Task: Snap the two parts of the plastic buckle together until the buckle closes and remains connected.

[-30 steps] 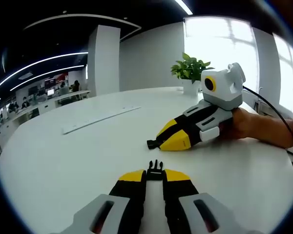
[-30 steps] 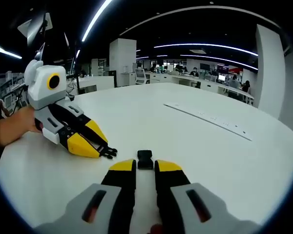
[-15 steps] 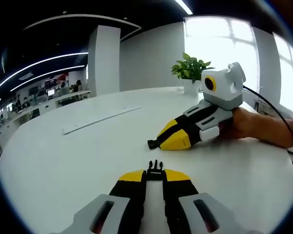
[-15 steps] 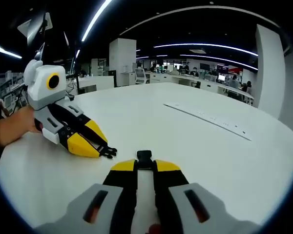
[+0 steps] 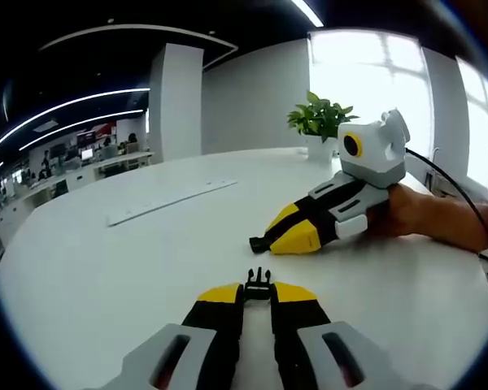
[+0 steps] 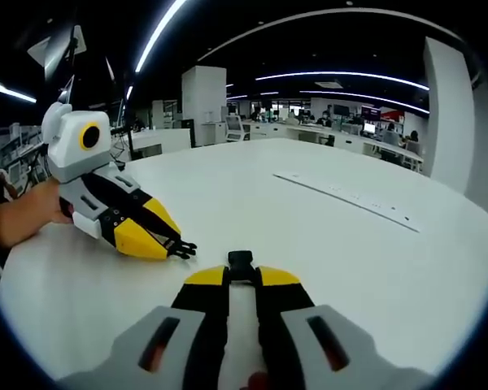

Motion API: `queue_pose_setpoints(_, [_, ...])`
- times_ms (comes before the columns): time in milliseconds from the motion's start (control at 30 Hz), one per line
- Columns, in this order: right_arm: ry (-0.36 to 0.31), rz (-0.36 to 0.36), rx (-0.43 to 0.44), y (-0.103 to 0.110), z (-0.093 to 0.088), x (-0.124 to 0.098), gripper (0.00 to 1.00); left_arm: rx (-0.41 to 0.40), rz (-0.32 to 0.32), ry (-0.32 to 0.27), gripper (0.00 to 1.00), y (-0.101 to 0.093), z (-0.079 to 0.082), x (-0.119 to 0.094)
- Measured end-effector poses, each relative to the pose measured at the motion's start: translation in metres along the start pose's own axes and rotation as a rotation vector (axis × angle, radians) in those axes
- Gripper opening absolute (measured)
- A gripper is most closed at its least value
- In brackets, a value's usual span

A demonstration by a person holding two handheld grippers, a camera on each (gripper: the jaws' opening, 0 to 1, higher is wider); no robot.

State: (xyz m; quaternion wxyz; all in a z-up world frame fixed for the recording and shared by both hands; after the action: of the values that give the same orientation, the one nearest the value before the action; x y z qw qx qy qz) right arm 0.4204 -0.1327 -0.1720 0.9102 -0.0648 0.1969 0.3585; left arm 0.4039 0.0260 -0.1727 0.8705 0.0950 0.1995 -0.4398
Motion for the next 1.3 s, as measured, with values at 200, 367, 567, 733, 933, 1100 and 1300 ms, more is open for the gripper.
queue_pose_setpoints(200, [0.0, 0.003, 0.008, 0.003, -0.001, -0.004, 0.13, -0.004, -0.004, -0.001, 0.12, -0.002, 0.0, -0.002])
queue_pose_setpoints(367, [0.006, -0.002, -0.002, 0.008, -0.003, -0.014, 0.13, -0.01, -0.019, -0.007, 0.12, -0.011, -0.002, -0.005])
queue_pose_setpoints(567, [0.01, -0.008, -0.002, 0.018, 0.001, -0.03, 0.13, 0.019, -0.014, -0.004, 0.12, -0.021, 0.003, -0.021])
queue_pose_setpoints(733, [0.011, -0.012, -0.002, 0.028, -0.004, -0.04, 0.13, 0.031, -0.012, -0.018, 0.12, -0.023, 0.005, -0.03])
queue_pose_setpoints(933, [0.01, -0.002, -0.014, 0.041, -0.006, -0.047, 0.13, 0.041, -0.021, -0.015, 0.12, -0.033, 0.002, -0.043])
queue_pose_setpoints(1100, [0.005, 0.006, -0.025, 0.047, -0.009, -0.057, 0.13, 0.047, -0.033, -0.014, 0.12, -0.043, -0.002, -0.055])
queue_pose_setpoints(1300, [0.003, 0.017, -0.019, 0.056, -0.019, -0.073, 0.13, 0.067, -0.045, -0.007, 0.12, -0.051, -0.007, -0.068])
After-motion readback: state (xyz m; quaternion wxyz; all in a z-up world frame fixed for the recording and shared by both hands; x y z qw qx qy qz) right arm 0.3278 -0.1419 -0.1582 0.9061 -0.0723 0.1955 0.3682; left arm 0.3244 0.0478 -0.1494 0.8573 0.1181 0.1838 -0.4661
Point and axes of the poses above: the point that each gripper's makers call its tool centre point, and the gripper's own axes: x roughly forward along the fingers, y roughly to its left, z roughly out of its top, the point moved 7 cm from there along -x, roughly backward along the fingers, and after that the axes turned 4 degrees about x, right-handed, at the moved point
